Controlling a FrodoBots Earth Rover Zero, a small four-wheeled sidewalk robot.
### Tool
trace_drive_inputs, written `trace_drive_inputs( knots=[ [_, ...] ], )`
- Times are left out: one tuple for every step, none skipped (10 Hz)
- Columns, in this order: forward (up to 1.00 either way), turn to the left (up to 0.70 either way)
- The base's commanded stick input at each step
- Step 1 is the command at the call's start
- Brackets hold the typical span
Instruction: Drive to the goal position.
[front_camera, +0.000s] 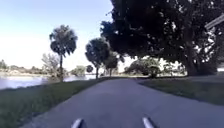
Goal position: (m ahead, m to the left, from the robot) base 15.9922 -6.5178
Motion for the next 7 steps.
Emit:
trace_drive_inputs(
  knots=[
    [0.85, 0.34],
    [0.85, 0.32],
    [0.85, 0.31],
    [0.85, 0.00],
    [0.85, 0.00],
    [0.85, 0.00],
    [0.85, 0.00]
  ],
)
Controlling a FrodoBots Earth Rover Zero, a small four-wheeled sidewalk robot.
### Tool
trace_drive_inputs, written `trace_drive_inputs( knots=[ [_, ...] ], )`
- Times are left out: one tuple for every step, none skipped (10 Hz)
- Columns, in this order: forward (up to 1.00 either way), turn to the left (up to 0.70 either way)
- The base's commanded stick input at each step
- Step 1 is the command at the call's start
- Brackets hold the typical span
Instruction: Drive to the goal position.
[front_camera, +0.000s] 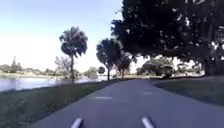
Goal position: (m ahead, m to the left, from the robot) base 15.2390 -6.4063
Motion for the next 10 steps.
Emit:
trace_drive_inputs(
  knots=[
    [0.85, 0.00],
    [0.85, 0.00],
    [0.85, 0.00],
    [0.85, 0.00],
    [0.85, 0.00],
    [0.85, 0.00],
    [0.85, 0.00],
    [0.85, 0.00],
    [0.85, 0.00],
    [0.85, 0.00]
  ],
)
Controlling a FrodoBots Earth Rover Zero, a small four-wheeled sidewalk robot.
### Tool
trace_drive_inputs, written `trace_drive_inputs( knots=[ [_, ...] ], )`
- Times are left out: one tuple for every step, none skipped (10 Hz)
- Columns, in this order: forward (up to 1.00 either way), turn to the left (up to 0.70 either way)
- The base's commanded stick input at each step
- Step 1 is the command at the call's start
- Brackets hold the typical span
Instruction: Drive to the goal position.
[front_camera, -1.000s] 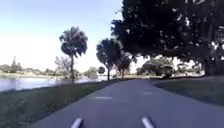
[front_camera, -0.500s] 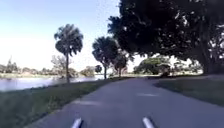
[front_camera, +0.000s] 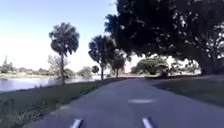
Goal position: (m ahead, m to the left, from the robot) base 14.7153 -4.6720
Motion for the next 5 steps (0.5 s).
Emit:
trace_drive_inputs(
  knots=[
    [0.85, 0.00],
    [0.85, 0.00],
    [0.85, 0.00],
    [0.85, 0.00],
    [0.85, 0.00]
  ],
)
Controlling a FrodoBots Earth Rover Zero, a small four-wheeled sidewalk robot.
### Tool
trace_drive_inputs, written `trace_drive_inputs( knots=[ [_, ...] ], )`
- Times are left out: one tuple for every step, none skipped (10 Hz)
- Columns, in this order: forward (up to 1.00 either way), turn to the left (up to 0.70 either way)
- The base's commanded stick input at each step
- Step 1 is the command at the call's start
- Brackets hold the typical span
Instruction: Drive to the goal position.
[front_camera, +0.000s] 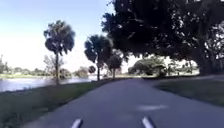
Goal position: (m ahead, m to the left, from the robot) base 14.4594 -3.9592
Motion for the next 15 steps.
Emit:
trace_drive_inputs(
  knots=[
    [0.85, 0.00],
    [0.85, 0.00],
    [0.85, 0.00],
    [0.85, 0.00],
    [0.85, 0.00],
    [0.85, 0.00],
    [0.85, 0.00],
    [0.85, 0.00],
    [0.85, 0.00],
    [0.85, 0.00],
    [0.85, 0.00],
    [0.85, 0.00],
    [0.85, 0.00],
    [0.85, 0.00],
    [0.85, 0.00]
  ],
)
